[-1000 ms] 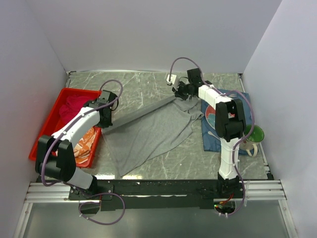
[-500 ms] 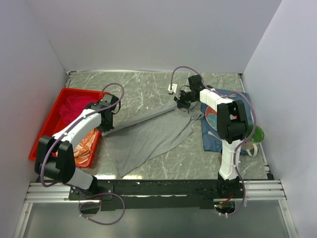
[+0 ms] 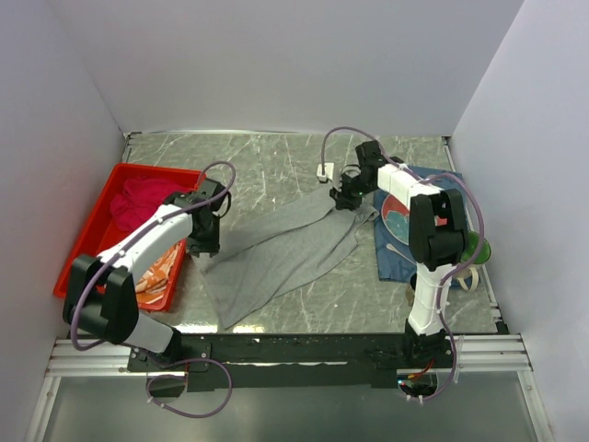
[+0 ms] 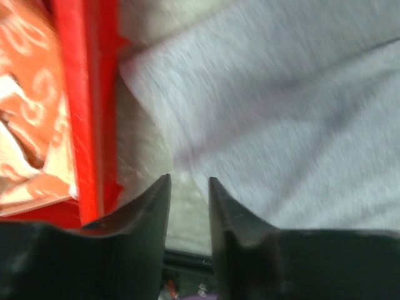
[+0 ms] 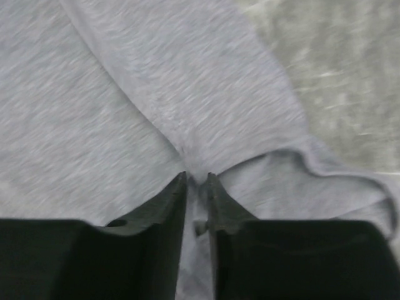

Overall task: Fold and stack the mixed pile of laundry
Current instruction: Fold the tank top at the center of the board.

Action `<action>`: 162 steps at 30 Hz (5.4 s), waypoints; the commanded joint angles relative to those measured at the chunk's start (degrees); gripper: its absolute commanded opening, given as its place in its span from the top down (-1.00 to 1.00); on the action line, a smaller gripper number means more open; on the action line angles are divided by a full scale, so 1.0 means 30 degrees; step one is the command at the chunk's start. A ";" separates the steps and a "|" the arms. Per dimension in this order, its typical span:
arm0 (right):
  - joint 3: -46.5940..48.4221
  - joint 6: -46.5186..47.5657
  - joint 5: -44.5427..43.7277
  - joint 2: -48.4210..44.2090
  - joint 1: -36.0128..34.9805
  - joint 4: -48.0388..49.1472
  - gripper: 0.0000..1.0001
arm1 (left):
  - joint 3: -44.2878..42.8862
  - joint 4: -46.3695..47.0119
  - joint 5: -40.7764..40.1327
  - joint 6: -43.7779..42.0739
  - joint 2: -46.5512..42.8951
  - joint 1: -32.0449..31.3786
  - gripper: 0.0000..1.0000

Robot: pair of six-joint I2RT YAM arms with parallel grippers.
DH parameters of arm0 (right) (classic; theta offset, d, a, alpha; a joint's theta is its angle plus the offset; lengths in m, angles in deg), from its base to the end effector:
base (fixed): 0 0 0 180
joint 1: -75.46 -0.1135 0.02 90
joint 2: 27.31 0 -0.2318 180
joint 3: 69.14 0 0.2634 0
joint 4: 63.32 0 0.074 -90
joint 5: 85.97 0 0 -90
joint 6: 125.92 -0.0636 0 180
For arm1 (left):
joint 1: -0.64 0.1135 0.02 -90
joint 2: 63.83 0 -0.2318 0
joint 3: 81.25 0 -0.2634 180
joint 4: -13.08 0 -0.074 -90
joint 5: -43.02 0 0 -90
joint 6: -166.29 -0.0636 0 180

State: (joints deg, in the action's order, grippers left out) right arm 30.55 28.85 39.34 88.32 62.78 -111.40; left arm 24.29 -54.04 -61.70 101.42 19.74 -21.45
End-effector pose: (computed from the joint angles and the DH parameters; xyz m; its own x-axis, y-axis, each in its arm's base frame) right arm 0.4102 0.1300 0.1370 0.0117 -0.7540 -0.6567 -0.9750 0.1372 -0.1748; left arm 0.2714 -0.0927 0.1705 -0.9454 -0.0596 -0.3203 -0.1036 0.9871 0.1223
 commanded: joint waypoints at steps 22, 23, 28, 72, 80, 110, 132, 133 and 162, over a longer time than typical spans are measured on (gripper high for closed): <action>0.9067 -0.6298 -0.4091 0.5428 -0.2038 -0.4034 1.00 | -0.1952 0.4829 0.3678 0.0941 0.5511 -0.0196 0.81; 0.9273 -0.6414 -0.4529 0.5923 -0.2127 -0.4035 1.00 | -0.1834 0.4859 0.3386 0.1174 0.5831 -0.0196 0.82; 1.1813 -0.7089 -0.8565 0.8234 -0.3004 -0.3332 1.00 | -0.1306 0.5298 0.0751 0.2024 0.6449 -0.0167 0.91; 0.2332 0.7560 -0.1046 0.1562 0.1095 -0.5558 -0.40 | 0.2825 0.2020 0.3912 0.4105 0.1349 -0.9364 -0.22; 0.2245 0.7091 -0.1895 0.1563 0.1065 -0.5968 -0.29 | 0.3030 0.0964 0.2857 0.4721 0.2319 -0.9572 0.12; 0.1220 0.6535 -0.4797 -0.0633 0.1855 -1.0011 1.00 | 0.3352 -0.1585 0.4027 0.5160 -0.0932 -0.9397 0.98; 0.1658 0.4835 -0.3772 0.0274 0.1973 -1.0275 1.00 | 0.2505 0.2018 0.3623 0.3402 0.2902 -0.9366 0.32; 0.1629 0.4835 -0.3772 0.0274 0.1973 -1.0304 1.00 | 0.2416 0.1989 0.3415 0.3489 0.3108 -0.9424 0.33; 0.2446 0.4894 -0.3245 0.0010 0.1915 -1.1300 1.00 | 0.0600 -0.0793 0.4527 0.3051 0.2115 -0.9396 0.98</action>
State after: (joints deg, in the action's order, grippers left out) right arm 34.81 43.80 27.71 89.31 68.37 -142.24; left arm 29.90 -52.73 -50.11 111.36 30.21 -49.49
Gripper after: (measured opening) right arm 0.011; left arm 0.021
